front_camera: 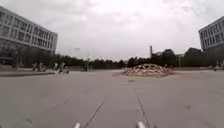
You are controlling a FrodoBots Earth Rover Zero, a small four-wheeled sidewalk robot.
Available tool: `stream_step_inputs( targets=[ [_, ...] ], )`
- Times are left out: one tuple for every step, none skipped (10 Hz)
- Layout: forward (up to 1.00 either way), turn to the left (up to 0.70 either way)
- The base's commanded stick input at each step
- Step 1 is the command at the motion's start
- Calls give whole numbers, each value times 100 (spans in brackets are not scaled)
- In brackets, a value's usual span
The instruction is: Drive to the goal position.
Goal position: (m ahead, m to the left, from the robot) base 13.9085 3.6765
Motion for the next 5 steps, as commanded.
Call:
stream_step_inputs(
  targets=[
    [85,0],
    [85,0],
    [85,0],
    [85,0],
    [85,0]
  ],
)
